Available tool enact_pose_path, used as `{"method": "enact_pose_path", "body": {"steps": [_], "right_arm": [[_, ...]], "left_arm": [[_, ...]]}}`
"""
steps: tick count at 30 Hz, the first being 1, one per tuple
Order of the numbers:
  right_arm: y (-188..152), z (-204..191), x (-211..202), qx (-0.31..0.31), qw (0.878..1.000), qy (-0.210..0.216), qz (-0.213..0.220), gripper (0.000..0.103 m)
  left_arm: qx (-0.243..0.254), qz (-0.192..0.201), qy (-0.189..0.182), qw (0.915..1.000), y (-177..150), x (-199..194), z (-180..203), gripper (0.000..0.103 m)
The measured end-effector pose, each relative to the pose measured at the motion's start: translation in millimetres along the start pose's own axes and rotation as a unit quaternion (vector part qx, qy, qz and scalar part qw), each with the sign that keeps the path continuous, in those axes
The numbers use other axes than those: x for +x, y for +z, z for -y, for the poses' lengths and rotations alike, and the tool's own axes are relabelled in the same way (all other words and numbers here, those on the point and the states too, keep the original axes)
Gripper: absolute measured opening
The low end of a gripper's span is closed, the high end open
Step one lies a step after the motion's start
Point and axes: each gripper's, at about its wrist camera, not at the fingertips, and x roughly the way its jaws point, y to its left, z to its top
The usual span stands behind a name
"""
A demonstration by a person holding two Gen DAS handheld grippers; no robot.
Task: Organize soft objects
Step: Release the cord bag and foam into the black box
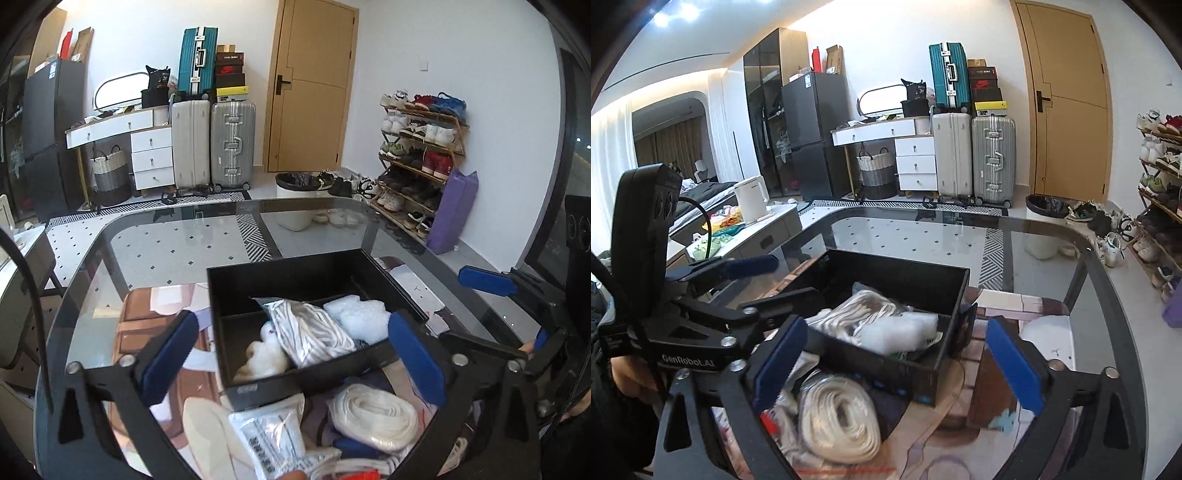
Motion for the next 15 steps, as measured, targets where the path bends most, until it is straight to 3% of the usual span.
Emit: {"method": "enact_pose_path", "body": {"steps": [5, 15], "right_arm": [[-7, -2, -19, 0.013, 1.0, -0.008, 0.009, 0.102], [-39, -4, -39, 0.031, 0.999, -0.004, -0.021, 0.102]], "left_arm": [[-0.005, -0.001, 0.005, 1.0, -11, -18, -5, 0.103], [0.004, -0.009, 0.024, 0.9997, -36, -42, -5, 0.103]]}}
